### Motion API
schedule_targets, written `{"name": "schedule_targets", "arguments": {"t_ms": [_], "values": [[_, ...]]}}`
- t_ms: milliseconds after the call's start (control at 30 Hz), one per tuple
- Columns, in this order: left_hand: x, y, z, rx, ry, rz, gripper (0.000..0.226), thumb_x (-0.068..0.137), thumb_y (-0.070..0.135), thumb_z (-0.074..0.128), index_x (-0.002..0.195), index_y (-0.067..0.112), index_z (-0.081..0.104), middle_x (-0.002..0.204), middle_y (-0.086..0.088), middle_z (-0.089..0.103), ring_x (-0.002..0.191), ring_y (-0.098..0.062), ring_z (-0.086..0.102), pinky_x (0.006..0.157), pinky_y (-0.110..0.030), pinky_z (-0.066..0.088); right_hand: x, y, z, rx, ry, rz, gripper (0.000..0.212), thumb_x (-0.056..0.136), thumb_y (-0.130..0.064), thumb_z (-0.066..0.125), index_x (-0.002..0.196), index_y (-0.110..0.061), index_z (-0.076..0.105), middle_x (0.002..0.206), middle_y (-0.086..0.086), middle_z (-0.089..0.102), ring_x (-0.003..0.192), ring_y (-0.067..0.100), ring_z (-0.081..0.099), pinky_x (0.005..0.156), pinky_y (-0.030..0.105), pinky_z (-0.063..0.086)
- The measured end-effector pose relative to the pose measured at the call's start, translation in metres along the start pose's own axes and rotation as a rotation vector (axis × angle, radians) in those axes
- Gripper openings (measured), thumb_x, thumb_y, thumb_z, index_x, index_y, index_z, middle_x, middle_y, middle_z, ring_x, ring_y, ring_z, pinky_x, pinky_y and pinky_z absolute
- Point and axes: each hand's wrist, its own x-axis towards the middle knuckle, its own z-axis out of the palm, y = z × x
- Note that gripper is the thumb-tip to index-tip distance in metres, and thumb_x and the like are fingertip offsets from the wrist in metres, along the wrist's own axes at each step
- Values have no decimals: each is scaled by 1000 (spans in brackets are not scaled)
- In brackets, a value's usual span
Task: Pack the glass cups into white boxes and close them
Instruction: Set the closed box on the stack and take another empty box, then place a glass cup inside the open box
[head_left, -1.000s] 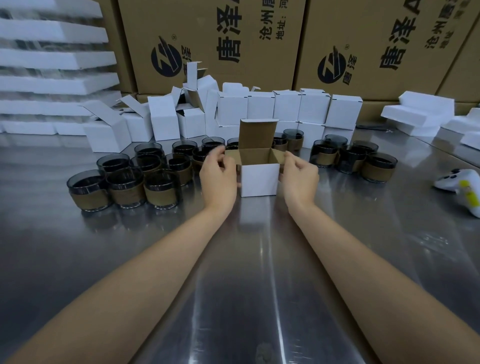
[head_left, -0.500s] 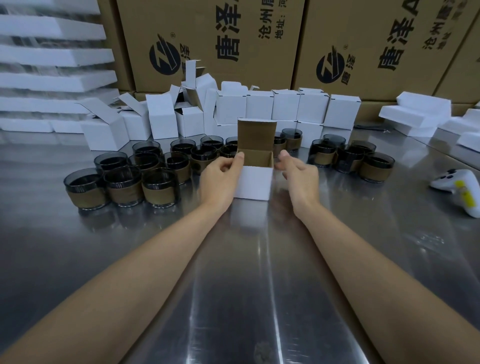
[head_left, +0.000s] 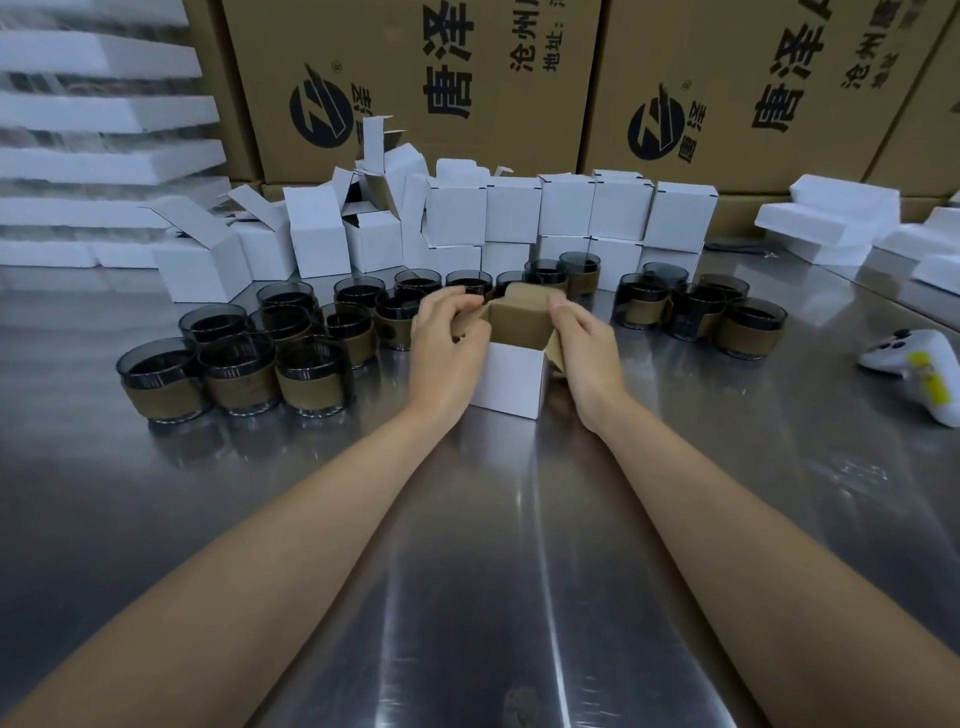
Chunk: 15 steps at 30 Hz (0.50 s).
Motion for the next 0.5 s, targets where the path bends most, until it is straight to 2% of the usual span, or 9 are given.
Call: {"name": "schedule_targets", "arguments": {"t_ms": [33, 100, 200, 267, 367, 433, 500], "values": [[0, 0, -1, 9, -15, 8, 33, 91, 2, 47, 119, 11, 63, 128, 10, 49, 125, -5, 43, 106, -19, 32, 0, -1, 1, -48, -2, 21, 32, 101, -32, 46, 104, -11, 70, 100, 1, 67, 95, 13, 61, 86, 28, 45], [-1, 0, -2, 1, -70, -15, 39, 94, 4, 44, 129, 13, 59, 138, 10, 49, 132, -3, 40, 110, -18, 29, 2, -1, 1, -130, 14, 60, 41, 102, -40, 39, 84, -15, 67, 86, 1, 65, 82, 14, 59, 74, 27, 44], [-3, 1, -4, -10, -163, -64, 43, 96, 10, 42, 136, 20, 56, 142, 5, 52, 129, -3, 45, 106, -15, 35, 7, -2, -4, -210, 38, 94, 50, 101, -45, 37, 63, -16, 53, 69, 1, 57, 69, 17, 54, 66, 30, 40], [-5, 3, -6, -37, -229, -78, 39, 98, 22, 49, 136, 23, 55, 137, 5, 56, 118, 0, 51, 95, -8, 37, 10, 0, -8, -221, 29, 116, 49, 100, -45, 38, 66, -14, 54, 72, 4, 58, 70, 18, 55, 68, 32, 40], [-6, 1, -9, 33, -339, -25, 60, 83, 49, 68, 137, 26, 52, 136, 9, 54, 121, -3, 51, 102, -20, 39, 16, 2, -16, -244, 12, 86, 43, 101, -42, 41, 75, -12, 59, 80, 8, 61, 75, 20, 56, 75, 32, 42], [-4, -1, -13, 260, -370, 119, 74, 74, 50, 78, 139, 26, 49, 140, 15, 47, 127, -2, 44, 106, -23, 35, 23, 4, -25, -390, 111, -65, 39, 102, -32, 42, 77, -11, 64, 83, 4, 60, 77, 16, 56, 72, 23, 39], [-1, -4, -15, 360, -353, 197, 83, 68, 53, 80, 140, 27, 47, 137, 20, 44, 128, -1, 39, 105, -21, 31, 31, 6, -38, -602, 257, -226, 35, 100, -23, 42, 88, -5, 70, 95, 7, 60, 89, 20, 56, 72, 28, 39]]}}
